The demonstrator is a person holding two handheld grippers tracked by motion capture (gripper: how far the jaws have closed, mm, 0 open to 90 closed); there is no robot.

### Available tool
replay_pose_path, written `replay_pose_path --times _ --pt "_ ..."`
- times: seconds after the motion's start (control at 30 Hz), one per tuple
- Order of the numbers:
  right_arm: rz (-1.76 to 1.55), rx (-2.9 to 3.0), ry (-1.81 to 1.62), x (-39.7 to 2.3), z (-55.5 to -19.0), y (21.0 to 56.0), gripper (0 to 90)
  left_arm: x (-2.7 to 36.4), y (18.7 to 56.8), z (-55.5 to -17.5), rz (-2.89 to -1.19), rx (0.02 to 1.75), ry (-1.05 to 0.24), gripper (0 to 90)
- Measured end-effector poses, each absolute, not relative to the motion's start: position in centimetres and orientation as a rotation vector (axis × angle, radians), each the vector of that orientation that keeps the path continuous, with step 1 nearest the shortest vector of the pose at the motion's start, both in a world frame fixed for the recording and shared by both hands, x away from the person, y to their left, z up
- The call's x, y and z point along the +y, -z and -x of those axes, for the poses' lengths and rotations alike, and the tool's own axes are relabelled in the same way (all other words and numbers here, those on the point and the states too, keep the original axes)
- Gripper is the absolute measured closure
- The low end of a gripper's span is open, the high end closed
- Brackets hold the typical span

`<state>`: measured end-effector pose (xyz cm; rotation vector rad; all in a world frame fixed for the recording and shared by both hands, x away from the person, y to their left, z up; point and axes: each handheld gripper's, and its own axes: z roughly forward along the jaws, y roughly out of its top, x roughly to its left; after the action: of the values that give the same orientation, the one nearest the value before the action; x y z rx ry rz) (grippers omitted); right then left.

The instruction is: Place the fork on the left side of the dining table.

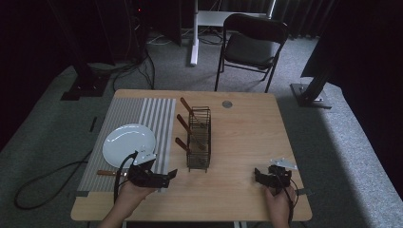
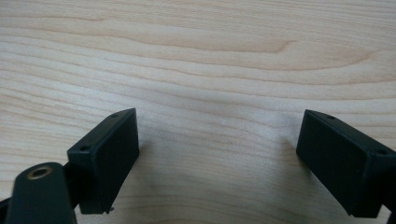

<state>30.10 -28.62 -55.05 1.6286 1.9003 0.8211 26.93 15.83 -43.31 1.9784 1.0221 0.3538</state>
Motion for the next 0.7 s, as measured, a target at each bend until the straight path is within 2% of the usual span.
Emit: replay_pose_path --times 0.47,0.63,0.7 --pt "-1.629 1.900 -0.821 -28.6 -30.1 55.0 12.7 14.0 42.3 -28.6 -1.972 0.993 -0.303 5.1" --pt "-1.629 1.900 -0.821 -28.6 -30.1 55.0 12.7 13.5 41.5 -28.8 -1.961 0.980 -0.336 5.2" --pt "-1.629 1.900 -0.821 -28.6 -30.1 55.1 12.7 13.4 41.3 -29.0 -1.949 0.979 -0.337 8.2"
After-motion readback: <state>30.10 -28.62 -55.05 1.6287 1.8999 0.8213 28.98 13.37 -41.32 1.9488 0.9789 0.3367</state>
